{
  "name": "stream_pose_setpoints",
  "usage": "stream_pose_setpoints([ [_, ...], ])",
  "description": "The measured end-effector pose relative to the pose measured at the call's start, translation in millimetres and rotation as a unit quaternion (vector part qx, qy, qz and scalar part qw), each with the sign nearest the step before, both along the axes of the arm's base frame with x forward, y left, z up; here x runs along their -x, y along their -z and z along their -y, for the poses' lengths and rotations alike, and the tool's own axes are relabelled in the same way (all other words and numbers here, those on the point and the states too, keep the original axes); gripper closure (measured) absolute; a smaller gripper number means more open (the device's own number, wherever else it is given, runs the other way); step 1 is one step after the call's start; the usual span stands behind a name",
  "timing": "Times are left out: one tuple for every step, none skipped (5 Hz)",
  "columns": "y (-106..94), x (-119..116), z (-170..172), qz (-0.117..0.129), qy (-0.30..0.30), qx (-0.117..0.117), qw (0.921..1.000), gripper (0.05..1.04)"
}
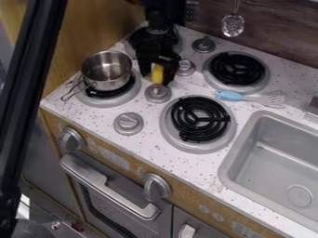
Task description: Put the yellow corn on the lower right burner
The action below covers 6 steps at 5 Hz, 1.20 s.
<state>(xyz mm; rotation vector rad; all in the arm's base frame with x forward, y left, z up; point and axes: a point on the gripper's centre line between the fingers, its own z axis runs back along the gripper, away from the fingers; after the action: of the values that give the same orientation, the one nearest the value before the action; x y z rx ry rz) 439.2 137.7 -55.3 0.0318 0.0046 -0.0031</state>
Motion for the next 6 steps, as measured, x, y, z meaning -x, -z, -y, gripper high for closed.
stream_pose_setpoints([
  [2.8, 1.4, 3.0, 0.004, -0.001, 0.007, 1.0000, 0.403],
  [0.2, 4.3, 7.2, 0.013, 0.007, 0.001, 0.9999, 0.483],
  [-13.5, 10.9, 16.8, 0.029, 0.011, 0.003, 0.9995, 0.484],
  [-40.3, 27.5, 36.2, 0.053, 0.025, 0.001, 0.9983, 0.484],
  [-37.2, 57.0, 62.3, 0.037, 0.040, 0.008, 0.9985, 0.484],
  [-20.3, 78.2, 87.6, 0.001, 0.061, 0.014, 0.9981, 0.484],
])
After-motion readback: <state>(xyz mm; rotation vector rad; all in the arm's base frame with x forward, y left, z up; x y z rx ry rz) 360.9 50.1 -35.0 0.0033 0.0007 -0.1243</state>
